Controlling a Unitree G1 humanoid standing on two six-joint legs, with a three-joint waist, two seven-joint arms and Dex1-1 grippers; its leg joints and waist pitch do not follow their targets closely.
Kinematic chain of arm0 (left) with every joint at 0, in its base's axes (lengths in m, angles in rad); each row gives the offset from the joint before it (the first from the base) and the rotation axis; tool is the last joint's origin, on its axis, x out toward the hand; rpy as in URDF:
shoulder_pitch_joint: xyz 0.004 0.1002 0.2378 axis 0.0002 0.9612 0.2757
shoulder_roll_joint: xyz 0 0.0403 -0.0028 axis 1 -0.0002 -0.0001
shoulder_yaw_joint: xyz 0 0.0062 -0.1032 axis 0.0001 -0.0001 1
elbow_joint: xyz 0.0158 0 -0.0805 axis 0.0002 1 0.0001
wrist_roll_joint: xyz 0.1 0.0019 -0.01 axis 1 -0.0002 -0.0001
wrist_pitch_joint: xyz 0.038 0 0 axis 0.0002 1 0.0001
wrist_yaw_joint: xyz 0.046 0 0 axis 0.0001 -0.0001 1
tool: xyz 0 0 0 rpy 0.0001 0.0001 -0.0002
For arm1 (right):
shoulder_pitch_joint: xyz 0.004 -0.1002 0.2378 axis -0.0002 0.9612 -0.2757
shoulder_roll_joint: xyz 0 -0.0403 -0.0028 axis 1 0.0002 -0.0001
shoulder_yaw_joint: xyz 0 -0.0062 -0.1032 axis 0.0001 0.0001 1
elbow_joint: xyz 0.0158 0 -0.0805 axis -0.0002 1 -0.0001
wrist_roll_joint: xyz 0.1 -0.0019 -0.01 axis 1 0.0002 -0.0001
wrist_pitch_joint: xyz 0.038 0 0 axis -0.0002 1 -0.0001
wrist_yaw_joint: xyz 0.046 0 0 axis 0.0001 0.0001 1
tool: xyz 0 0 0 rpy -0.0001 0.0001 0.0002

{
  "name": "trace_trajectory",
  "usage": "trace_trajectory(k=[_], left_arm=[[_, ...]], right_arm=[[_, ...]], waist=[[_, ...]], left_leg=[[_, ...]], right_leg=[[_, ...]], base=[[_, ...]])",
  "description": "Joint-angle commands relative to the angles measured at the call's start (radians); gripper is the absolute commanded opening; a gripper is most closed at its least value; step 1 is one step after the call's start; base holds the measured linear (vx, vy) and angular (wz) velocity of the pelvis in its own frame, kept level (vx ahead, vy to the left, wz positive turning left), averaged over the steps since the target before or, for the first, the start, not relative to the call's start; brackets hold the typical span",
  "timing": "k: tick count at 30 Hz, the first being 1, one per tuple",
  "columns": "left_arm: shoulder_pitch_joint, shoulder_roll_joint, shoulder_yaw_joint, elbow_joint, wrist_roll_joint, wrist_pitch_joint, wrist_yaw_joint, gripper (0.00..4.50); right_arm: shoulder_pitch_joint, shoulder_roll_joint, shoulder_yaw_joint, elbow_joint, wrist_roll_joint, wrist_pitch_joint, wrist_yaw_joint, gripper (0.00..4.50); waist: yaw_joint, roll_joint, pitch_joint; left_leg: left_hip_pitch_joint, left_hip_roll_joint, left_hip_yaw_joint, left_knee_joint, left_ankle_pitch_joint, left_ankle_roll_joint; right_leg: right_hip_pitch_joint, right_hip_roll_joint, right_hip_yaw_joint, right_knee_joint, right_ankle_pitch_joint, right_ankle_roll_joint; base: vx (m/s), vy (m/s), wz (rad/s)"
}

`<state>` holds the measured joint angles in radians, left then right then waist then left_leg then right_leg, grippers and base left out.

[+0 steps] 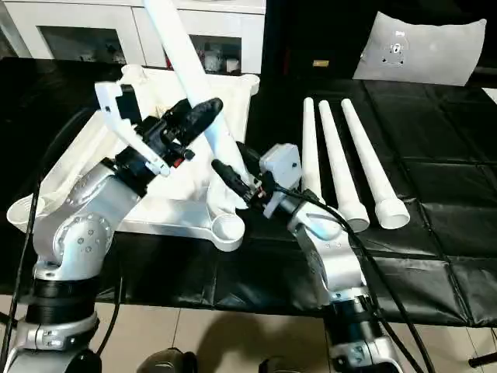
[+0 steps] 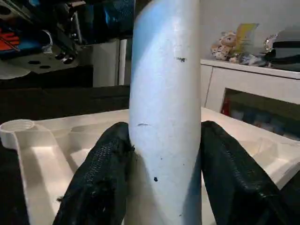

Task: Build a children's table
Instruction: Pick table leg

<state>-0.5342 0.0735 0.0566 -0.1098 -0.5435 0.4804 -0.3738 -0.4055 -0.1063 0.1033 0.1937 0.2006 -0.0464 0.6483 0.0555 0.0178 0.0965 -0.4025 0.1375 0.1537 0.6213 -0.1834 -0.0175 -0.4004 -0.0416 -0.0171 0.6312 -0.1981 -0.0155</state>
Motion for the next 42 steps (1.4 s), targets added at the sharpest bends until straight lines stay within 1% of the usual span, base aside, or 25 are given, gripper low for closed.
trace_trajectory(k=[1,2,3,4,6,8,12,13,14,15,16,18,19,21,22,23,24,26,28,29,30,33,34,36,42], left_arm=[[-0.014,0.003,0.004,0.031,0.029,-0.003,0.037,1.82],[-0.018,0.008,0.011,0.031,0.025,-0.001,0.038,1.82],[-0.02,0.011,0.013,0.031,0.024,-0.001,0.037,1.82],[-0.024,0.016,0.017,0.032,0.023,0.001,0.037,1.82],[-0.032,0.022,0.026,0.035,0.02,0.005,0.039,1.82],[-0.04,0.029,0.037,0.039,0.017,0.01,0.038,1.82],[-0.045,0.05,0.042,0.06,0.02,0.011,0.024,1.82],[-0.044,0.059,0.045,0.063,0.016,0.017,0.016,1.82],[-0.045,0.069,0.048,0.066,0.01,0.022,0.008,1.82],[-0.045,0.071,0.049,0.066,0.009,0.023,0.006,1.82],[-0.048,0.083,0.056,0.069,-0.006,0.037,-0.009,1.82],[-0.053,0.095,0.064,0.07,-0.028,0.058,-0.03,1.82],[-0.055,0.102,0.066,0.071,-0.037,0.068,-0.042,1.82],[-0.056,0.109,0.065,0.071,-0.047,0.076,-0.059,1.82],[-0.056,0.119,0.063,0.066,-0.069,0.095,-0.091,1.82],[-0.056,0.12,0.062,0.066,-0.072,0.098,-0.096,1.82],[-0.058,0.13,0.057,0.064,-0.087,0.108,-0.125,1.82],[-0.065,0.15,0.045,0.058,-0.11,0.107,-0.197,1.82],[-0.067,0.154,0.042,0.057,-0.115,0.107,-0.21,1.82],[-0.073,0.175,0.024,0.043,-0.14,0.122,-0.283,1.82],[-0.073,0.175,0.024,0.043,-0.14,0.122,-0.283,1.82],[-0.075,0.195,0.0,0.024,-0.163,0.14,-0.354,1.82],[-0.076,0.21,-0.021,0.013,-0.173,0.147,-0.406,1.82],[-0.078,0.22,-0.037,0.007,-0.18,0.152,-0.443,1.82],[-0.094,0.236,-0.077,0.0,-0.179,0.149,-0.514,1.81]], right_arm=[[-0.018,0.004,0.004,-0.018,0.005,0.005,0.005,2.56],[-0.018,0.007,0.001,-0.024,0.023,0.017,0.015,2.56],[-0.019,0.01,-0.001,-0.026,0.034,0.023,0.019,2.77],[-0.018,0.008,-0.001,-0.032,0.039,0.023,0.026,2.77],[-0.017,0.004,-0.003,-0.042,0.054,0.029,0.036,2.99],[-0.015,0.002,-0.014,-0.056,0.079,0.043,0.045,3.1],[-0.02,-0.008,-0.055,-0.093,0.156,0.116,0.06,3.44],[-0.032,-0.015,-0.08,-0.102,0.183,0.166,0.04,3.64],[-0.048,-0.028,-0.105,-0.107,0.21,0.216,0.023,3.72],[-0.051,-0.03,-0.11,-0.108,0.215,0.225,0.02,3.72],[-0.077,-0.054,-0.135,-0.106,0.229,0.295,-0.009,3.85],[-0.11,-0.08,-0.155,-0.097,0.231,0.356,-0.034,4.06],[-0.131,-0.092,-0.17,-0.095,0.257,0.391,-0.037,4.13],[-0.148,-0.105,-0.179,-0.091,0.272,0.412,-0.032,4.15],[-0.164,-0.129,-0.185,-0.093,0.313,0.45,0.009,4.16],[-0.166,-0.133,-0.186,-0.093,0.319,0.458,0.015,4.16],[-0.176,-0.155,-0.19,-0.099,0.36,0.503,0.056,4.16],[-0.186,-0.198,-0.174,-0.107,0.398,0.553,0.149,4.16],[-0.187,-0.208,-0.169,-0.109,0.4,0.563,0.167,4.16],[-0.182,-0.262,-0.118,-0.129,0.38,0.593,0.255,4.16],[-0.182,-0.262,-0.118,-0.129,0.38,0.593,0.255,4.16],[-0.173,-0.306,-0.063,-0.141,0.342,0.589,0.321,4.16],[-0.176,-0.318,-0.04,-0.137,0.343,0.594,0.341,4.16],[-0.182,-0.324,-0.027,-0.133,0.349,0.604,0.356,4.16],[-0.204,-0.344,0.018,-0.13,0.347,0.62,0.431,3.56]], waist=[[-0.003,0.002,-0.079],[-0.003,0.003,-0.08],[-0.003,0.003,-0.08],[-0.004,0.003,-0.08],[-0.003,0.003,-0.081],[-0.002,0.004,-0.081],[0.0,0.005,-0.079],[-0.001,0.008,-0.077],[0.0,0.008,-0.078],[0.0,0.008,-0.077],[0.001,0.007,-0.077],[0.001,0.006,-0.078],[0.002,0.004,-0.079],[0.003,0.005,-0.079],[0.004,0.005,-0.082],[0.004,0.005,-0.082],[0.004,0.002,-0.083],[0.006,0.003,-0.084],[0.007,0.001,-0.083],[0.009,0.0,-0.084],[0.012,0.0,-0.084],[0.011,-0.001,-0.083],[0.011,0.0,-0.086],[0.01,0.0,-0.085],[0.012,-0.003,-0.093]], left_leg=[[0.022,0.079,-0.024,-0.077,-0.178,0.048],[0.022,0.079,-0.025,-0.077,-0.175,0.047],[0.022,0.079,-0.025,-0.077,-0.169,0.05],[0.022,0.079,-0.025,-0.077,-0.167,0.053],[0.022,0.079,-0.025,-0.076,-0.157,0.058],[0.022,0.079,-0.024,-0.076,-0.161,0.06],[0.025,0.081,-0.026,-0.079,-0.174,0.058],[0.025,0.079,-0.027,-0.081,-0.177,0.053],[0.025,0.079,-0.028,-0.08,-0.178,0.049],[0.026,0.079,-0.028,-0.081,-0.18,0.045],[0.028,0.078,-0.026,-0.081,-0.185,0.036],[0.027,0.075,-0.024,-0.079,-0.167,0.023],[0.027,0.073,-0.023,-0.077,-0.159,0.025],[0.025,0.073,-0.022,-0.076,-0.152,0.026],[0.026,0.074,-0.022,-0.074,-0.145,0.03],[0.026,0.072,-0.021,-0.073,-0.14,0.034],[0.026,0.073,-0.021,-0.073,-0.129,0.041],[0.024,0.074,-0.021,-0.072,-0.12,0.052],[0.024,0.076,-0.02,-0.073,-0.126,0.052],[0.026,0.075,-0.02,-0.072,-0.133,0.05],[0.027,0.076,-0.021,-0.072,-0.129,0.048],[0.025,0.078,-0.02,-0.072,-0.129,0.047],[0.026,0.077,-0.02,-0.071,-0.13,0.045],[0.025,0.077,-0.019,-0.07,-0.133,0.043],[0.026,0.078,-0.019,-0.067,-0.104,0.05]], right_leg=[[0.05,-0.094,0.043,-0.078,-0.143,-0.238],[0.049,-0.093,0.043,-0.076,-0.132,-0.238],[0.049,-0.093,0.043,-0.075,-0.115,-0.241],[0.049,-0.093,0.043,-0.076,-0.111,-0.242],[0.049,-0.094,0.042,-0.073,-0.093,-0.246],[0.05,-0.093,0.042,-0.074,-0.095,-0.246],[0.048,-0.093,0.043,-0.075,-0.116,-0.243],[0.048,-0.092,0.042,-0.077,-0.124,-0.243],[0.048,-0.092,0.042,-0.076,-0.129,-0.243],[0.047,-0.091,0.042,-0.075,-0.135,-0.242],[0.046,-0.091,0.042,-0.077,-0.147,-0.239],[0.046,-0.091,0.042,-0.076,-0.136,-0.24],[0.048,-0.092,0.042,-0.076,-0.132,-0.24],[0.048,-0.092,0.042,-0.075,-0.128,-0.239],[0.05,-0.094,0.042,-0.075,-0.119,-0.241],[0.05,-0.093,0.042,-0.075,-0.112,-0.244],[0.052,-0.091,0.041,-0.074,-0.096,-0.247],[0.052,-0.093,0.04,-0.073,-0.083,-0.254],[0.052,-0.094,0.039,-0.073,-0.104,-0.256],[0.054,-0.094,0.038,-0.075,-0.12,-0.256],[0.055,-0.093,0.037,-0.074,-0.123,-0.254],[0.053,-0.096,0.039,-0.072,-0.124,-0.254],[0.053,-0.097,0.04,-0.073,-0.133,-0.257],[0.052,-0.097,0.04,-0.073,-0.143,-0.259],[0.056,-0.096,0.038,-0.067,-0.099,-0.27]], base=[[0.0,0.0,0.0],[0.0,0.0,0.0],[0.0,0.0,0.0],[0.0,0.0,0.0],[0.0,0.0,0.0],[0.0,0.0,0.0],[0.0,0.0,0.0],[0.0,0.0,0.0],[0.0,0.0,0.0],[0.0,0.0,0.0],[0.0,0.0,0.0],[0.0,0.0,0.0],[0.0,0.0,0.0],[0.0,0.0,0.0],[0.0,0.0,0.0],[0.0,0.0,0.0],[0.0,0.0,0.0],[0.0,0.0,0.0],[0.0,0.0,0.0],[0.0,0.0,0.0],[0.0,0.0,0.0],[0.0,0.0,0.0],[0.0,0.0,0.0],[0.0,0.0,0.0],[0.0,0.0,0.0]])
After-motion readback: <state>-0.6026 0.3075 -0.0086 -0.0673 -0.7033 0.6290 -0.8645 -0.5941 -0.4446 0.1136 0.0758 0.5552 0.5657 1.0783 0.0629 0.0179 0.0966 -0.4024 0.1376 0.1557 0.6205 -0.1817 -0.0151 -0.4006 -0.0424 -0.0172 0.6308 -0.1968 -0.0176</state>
